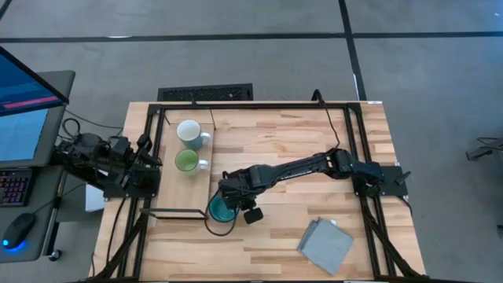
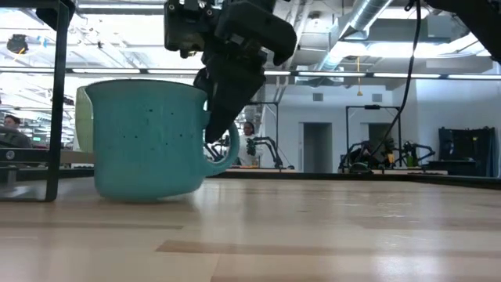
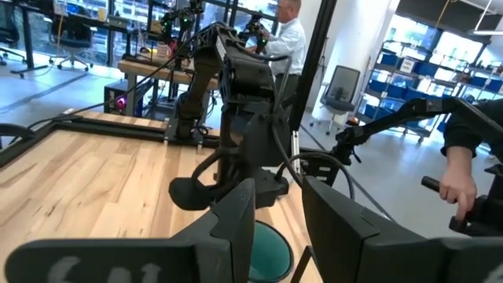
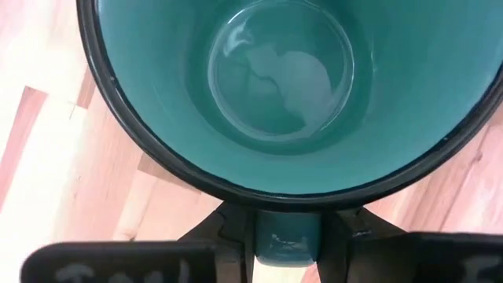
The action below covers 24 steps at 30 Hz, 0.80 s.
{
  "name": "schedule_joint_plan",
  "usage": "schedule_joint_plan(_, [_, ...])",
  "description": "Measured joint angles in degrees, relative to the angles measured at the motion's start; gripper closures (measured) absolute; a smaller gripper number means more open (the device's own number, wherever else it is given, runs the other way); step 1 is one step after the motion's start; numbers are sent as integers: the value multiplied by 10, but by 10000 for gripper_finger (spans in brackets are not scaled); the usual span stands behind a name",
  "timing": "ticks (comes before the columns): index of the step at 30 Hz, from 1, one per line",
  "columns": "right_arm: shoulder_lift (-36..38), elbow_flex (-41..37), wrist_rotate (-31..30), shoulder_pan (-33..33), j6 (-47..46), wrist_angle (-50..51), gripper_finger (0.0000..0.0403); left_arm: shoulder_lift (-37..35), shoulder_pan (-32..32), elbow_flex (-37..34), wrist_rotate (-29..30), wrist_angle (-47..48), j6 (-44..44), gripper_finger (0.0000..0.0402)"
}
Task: Stack small to large cups/mugs on shelf
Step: Put the blue mug on the shelf
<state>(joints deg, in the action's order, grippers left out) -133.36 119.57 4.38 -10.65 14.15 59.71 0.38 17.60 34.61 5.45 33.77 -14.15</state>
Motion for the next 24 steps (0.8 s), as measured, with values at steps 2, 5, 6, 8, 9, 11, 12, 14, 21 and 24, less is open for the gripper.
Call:
schedule_joint_plan(2, [0,0,1,2,-16,5,301,0,0,0,0,0,0,304])
schedule_joint_plan(5, [0,0,0,6,-33,1,300,0,0,0,0,0,0,304])
schedule_joint_plan(6, [0,0,0,7,-38,2,300,0,0,0,0,0,0,304])
schedule_joint_plan(8, [0,0,0,9,-49,3,300,0,0,0,0,0,0,304])
schedule_joint_plan(9, [0,0,0,11,-54,3,300,0,0,0,0,0,0,304])
schedule_joint_plan(11, [0,0,0,14,-67,2,300,0,0,0,0,0,0,304])
schedule_joint_plan(12, [2,0,0,15,-71,3,300,0,0,0,0,0,0,304])
schedule_joint_plan(14, [6,0,0,18,-81,3,300,0,0,0,0,-1,0,304])
schedule_joint_plan(21, [11,41,-29,22,-87,12,300,0,0,0,0,-1,0,304])
schedule_joint_plan(24, [12,62,-43,22,-86,16,300,0,0,0,0,0,0,304])
